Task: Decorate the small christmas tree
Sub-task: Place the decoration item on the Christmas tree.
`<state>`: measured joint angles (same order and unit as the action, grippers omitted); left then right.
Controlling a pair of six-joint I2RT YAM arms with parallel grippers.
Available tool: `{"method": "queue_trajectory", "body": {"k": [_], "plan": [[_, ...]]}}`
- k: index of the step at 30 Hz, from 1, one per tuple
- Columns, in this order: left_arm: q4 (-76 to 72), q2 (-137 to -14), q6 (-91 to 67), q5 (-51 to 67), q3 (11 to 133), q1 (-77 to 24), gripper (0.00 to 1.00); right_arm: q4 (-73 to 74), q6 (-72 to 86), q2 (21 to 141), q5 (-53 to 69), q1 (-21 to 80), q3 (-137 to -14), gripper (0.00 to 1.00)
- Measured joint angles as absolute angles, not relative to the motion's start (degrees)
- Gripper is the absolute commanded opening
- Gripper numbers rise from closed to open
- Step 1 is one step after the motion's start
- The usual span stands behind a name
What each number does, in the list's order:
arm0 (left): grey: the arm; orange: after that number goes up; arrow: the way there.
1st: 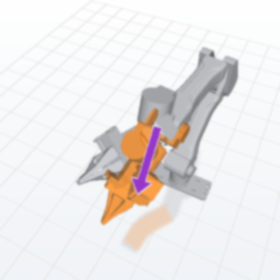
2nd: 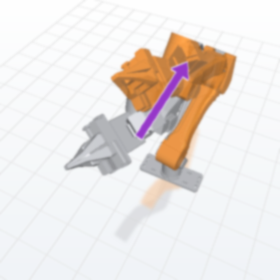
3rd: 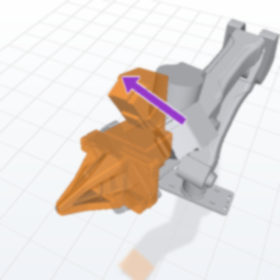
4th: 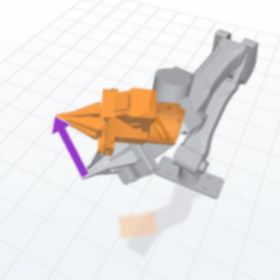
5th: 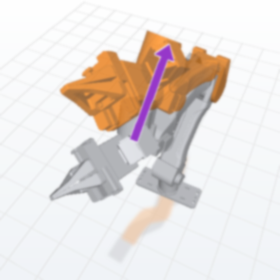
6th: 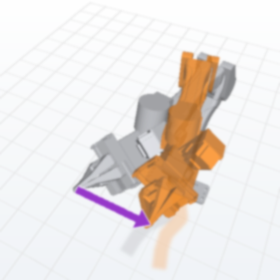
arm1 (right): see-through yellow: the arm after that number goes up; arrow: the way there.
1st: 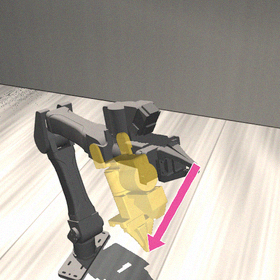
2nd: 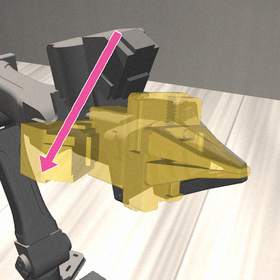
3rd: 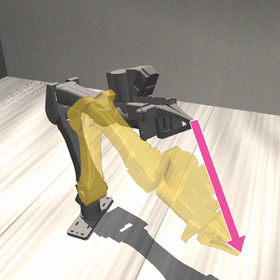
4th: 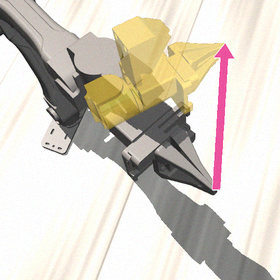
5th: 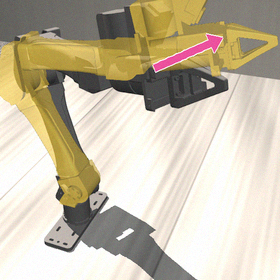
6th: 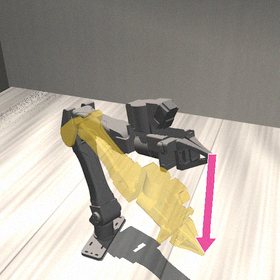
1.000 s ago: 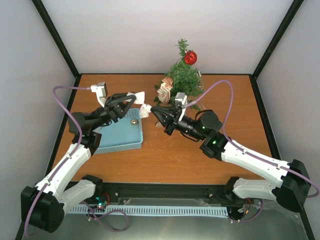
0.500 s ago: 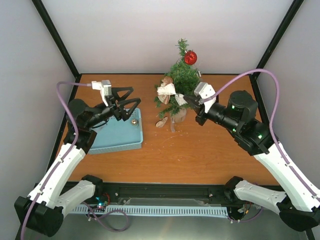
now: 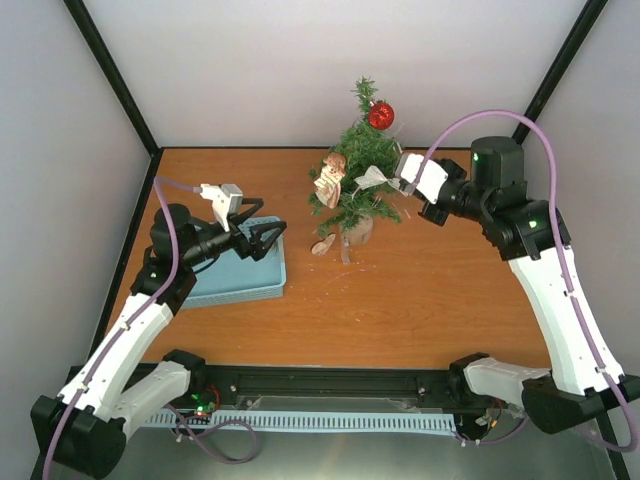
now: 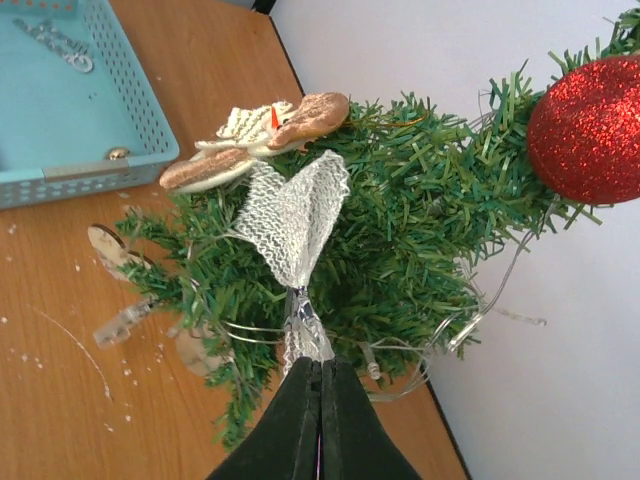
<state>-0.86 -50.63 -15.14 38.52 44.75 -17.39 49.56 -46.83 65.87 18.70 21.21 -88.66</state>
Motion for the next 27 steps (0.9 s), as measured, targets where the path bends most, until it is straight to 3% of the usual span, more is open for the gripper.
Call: {"method": "queue_trajectory", "body": {"k": [12,27], "plan": [[2.2,-50.6,-9.7,37.2,42.8,-17.4,1.0,57.3,-63.9,79.0,27.0,14.9,-101.7,0.03],[3.5,-52.4,-7.9,36.8,42.8,-17.4,1.0,57.3,-78.2,86.2,30.1,14.4,-104.3,0.03]]}}
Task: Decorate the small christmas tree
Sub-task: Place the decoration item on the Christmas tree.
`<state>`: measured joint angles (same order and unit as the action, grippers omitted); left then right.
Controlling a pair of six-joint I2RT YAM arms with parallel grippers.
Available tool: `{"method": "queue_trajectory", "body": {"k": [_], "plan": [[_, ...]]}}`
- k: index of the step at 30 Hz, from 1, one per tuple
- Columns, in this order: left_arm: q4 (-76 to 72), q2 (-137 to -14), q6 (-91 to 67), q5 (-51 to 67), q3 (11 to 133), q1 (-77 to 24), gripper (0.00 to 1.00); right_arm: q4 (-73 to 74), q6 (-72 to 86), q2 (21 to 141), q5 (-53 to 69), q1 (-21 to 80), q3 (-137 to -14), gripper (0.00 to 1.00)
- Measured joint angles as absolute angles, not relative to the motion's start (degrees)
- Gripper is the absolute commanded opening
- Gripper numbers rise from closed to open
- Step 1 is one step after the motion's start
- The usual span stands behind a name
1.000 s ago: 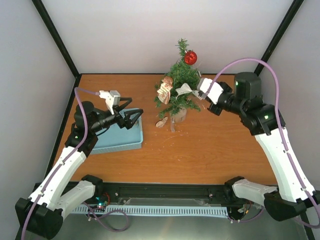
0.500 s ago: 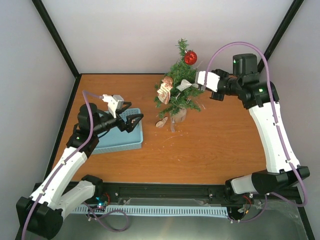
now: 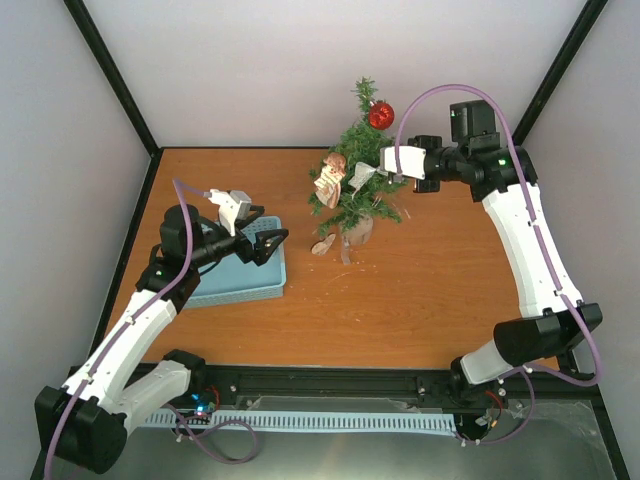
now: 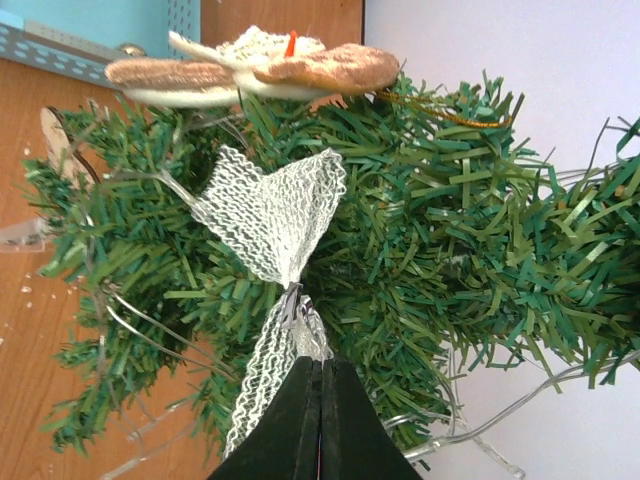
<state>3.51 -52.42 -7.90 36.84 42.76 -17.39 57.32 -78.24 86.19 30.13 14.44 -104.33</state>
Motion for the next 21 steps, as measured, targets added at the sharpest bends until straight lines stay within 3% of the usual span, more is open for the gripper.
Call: {"method": "queue_trajectory", "body": {"k": [21], "plan": [[3.6,-52.8,-6.9,36.9,42.8,-17.4,1.0,58.2,-84.8,89.9,28.8,14.4,-109.3,0.03]]}}
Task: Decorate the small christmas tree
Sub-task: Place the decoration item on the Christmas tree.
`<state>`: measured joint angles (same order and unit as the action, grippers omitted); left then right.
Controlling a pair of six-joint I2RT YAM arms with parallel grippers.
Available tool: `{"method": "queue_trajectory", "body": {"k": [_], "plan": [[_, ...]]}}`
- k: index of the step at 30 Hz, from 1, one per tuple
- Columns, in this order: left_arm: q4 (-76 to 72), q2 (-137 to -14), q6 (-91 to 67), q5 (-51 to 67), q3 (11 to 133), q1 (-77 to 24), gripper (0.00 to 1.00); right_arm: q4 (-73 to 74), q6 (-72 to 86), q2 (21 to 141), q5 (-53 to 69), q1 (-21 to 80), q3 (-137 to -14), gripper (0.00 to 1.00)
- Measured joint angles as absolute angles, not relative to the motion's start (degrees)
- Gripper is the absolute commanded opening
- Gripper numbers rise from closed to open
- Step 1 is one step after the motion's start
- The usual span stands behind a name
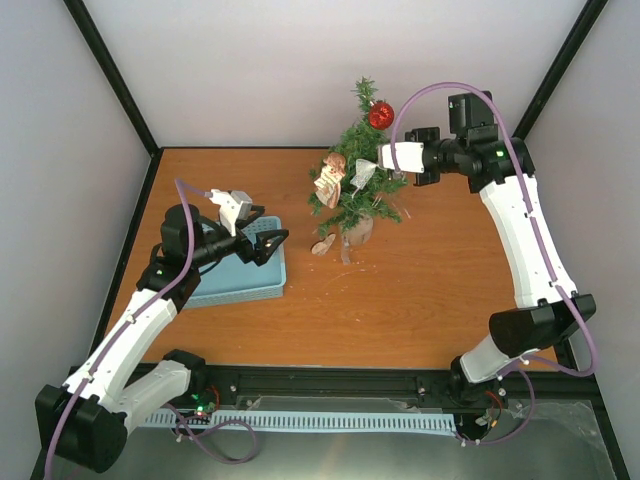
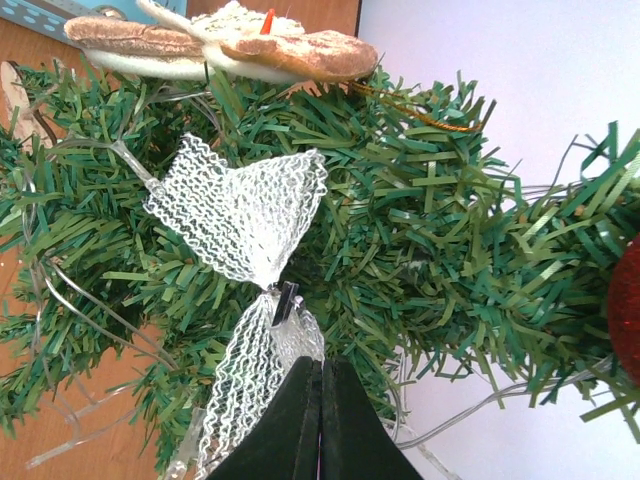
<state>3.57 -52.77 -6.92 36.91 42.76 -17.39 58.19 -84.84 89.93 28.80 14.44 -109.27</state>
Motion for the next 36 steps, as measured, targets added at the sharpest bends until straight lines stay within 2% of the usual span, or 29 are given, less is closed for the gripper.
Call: {"method": "queue_trajectory", "body": {"k": [25,31,36], "plan": [[4.0,-52.8,-6.0,36.8,42.4,-17.4,1.0,59.9,-86.4,92.8,27.1,14.4,-113.3,0.03],[4.0,-52.8,-5.8,36.8,42.3,-17.4,1.0,59.3,-87.1,94.7,26.0,14.4,-115.1,0.07],[4.0,-52.8,-5.8,36.8,42.2,-17.4,1.0,58.8,-87.4,95.0,25.3,14.4,-115.1,0.16]]}}
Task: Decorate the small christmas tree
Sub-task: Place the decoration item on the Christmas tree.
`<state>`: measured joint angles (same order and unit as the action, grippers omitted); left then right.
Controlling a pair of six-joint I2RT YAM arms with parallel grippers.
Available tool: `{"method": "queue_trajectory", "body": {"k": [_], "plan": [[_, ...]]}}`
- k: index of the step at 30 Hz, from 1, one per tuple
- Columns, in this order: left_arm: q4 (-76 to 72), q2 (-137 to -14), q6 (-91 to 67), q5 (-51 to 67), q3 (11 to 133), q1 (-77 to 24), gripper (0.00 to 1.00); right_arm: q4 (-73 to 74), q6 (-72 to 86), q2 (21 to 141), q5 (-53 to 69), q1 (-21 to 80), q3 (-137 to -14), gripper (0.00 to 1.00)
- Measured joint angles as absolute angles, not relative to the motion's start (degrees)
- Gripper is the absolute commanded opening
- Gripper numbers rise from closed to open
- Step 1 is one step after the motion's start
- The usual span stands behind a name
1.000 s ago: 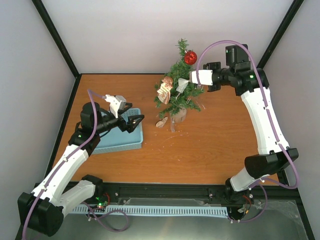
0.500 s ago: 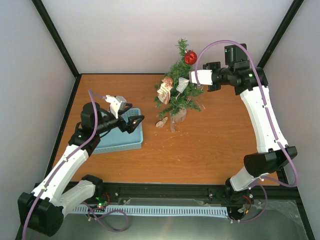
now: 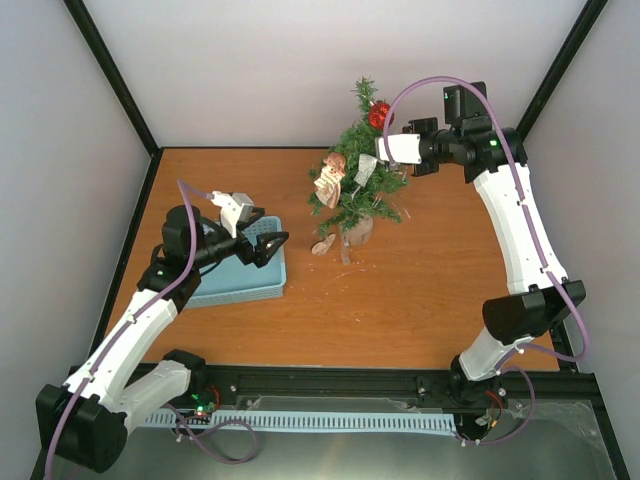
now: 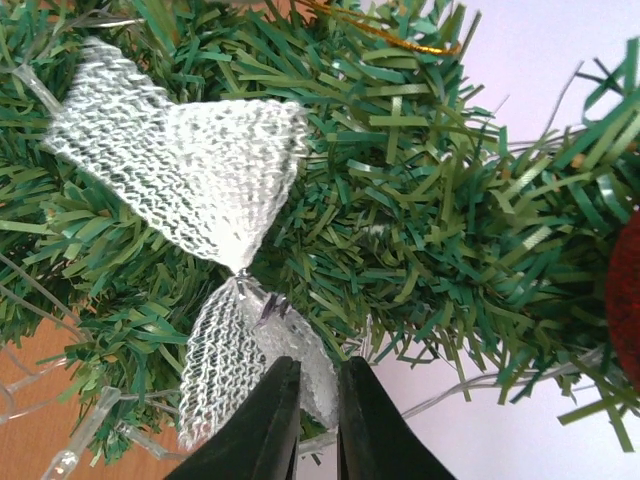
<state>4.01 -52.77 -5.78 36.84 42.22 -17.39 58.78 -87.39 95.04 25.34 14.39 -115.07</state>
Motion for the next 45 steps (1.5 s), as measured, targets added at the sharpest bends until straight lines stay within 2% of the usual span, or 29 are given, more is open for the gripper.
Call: {"method": "queue_trajectory", "body": {"k": [11,19,23,28,31,34,36,45], "plan": [[4.0,-52.8,-5.4,36.8,41.9,-17.4,1.0,56.9,-86.6,94.8,25.8,14.4,-113.9,0.24],[4.0,-52.8,-5.4,36.5,41.9,-17.4,1.0,53.3,-80.2,90.2,26.6,14.4,-105.9,0.3],[4.1,-52.7,-5.4,35.7,41.9,-17.4,1.0,49.2,-74.1,85.5,27.1,14.4,-100.5,0.34],[4.4,-52.1,-5.4,34.1,41.9,-17.4,1.0,39.9,-61.4,78.4,27.8,14.4,-91.7,0.44],[4.4,-51.8,-5.4,33.2,41.9,-17.4,1.0,33.3,-50.2,74.0,27.6,14.4,-85.5,0.54],[4.4,-51.8,-5.5,32.4,41.9,-17.4,1.0,27.2,-39.2,70.8,26.6,14.6,-80.3,0.57],[4.4,-51.8,-5.6,32.3,41.9,-17.4,1.0,23.5,-33.0,69.3,25.4,14.9,-77.2,0.67],[4.7,-50.7,-6.7,31.5,41.4,-17.4,1.0,16.4,-21.6,70.6,21.1,16.2,-72.1,0.7]]}}
